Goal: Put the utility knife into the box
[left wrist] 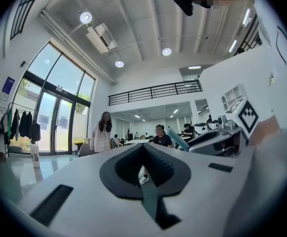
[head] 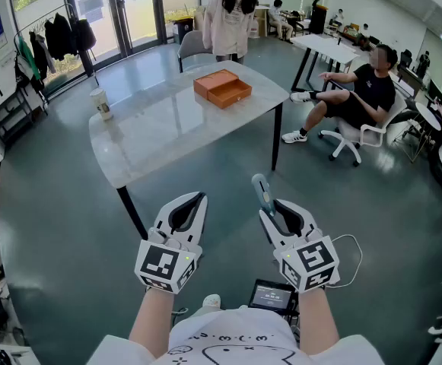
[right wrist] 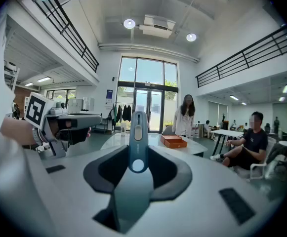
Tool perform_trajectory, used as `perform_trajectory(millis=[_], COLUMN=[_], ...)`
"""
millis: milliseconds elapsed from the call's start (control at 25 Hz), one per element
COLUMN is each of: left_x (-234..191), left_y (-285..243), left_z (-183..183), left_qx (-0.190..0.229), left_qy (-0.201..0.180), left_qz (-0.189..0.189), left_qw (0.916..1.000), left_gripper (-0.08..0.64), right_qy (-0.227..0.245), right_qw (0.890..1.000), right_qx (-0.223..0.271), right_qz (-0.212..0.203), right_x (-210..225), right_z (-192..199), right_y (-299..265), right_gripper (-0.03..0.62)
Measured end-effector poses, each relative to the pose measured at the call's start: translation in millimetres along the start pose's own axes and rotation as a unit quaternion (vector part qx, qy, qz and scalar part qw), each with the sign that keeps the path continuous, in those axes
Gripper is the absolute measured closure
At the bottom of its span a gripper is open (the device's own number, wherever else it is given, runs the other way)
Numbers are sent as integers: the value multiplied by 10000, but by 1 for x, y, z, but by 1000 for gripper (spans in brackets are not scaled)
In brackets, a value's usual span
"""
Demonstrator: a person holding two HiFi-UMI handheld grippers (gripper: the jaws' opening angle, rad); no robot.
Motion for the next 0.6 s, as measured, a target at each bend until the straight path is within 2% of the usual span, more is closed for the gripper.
perform_trajectory(millis=[600], left_x=[-65], left_y=[-22], left_z=[21], left_qx=[-92], left_qy=[46], left_qz=[260], left_qw=[9996], left_gripper=[545], right_qy=[-165], right_qw=[9997], right_qx=[-82], right_qz=[155], right_x=[-8], right_z=[1], right_y=[-65], right_gripper=[462])
Point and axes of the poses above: the fingertips, and each gripper's own axes: y backward along the fingers, x to its right, z out of its underside, the point moved 1 cm from there along y, backward along the fingers, and after that the axes turned 3 degrees about z, right-handed, at the moved point
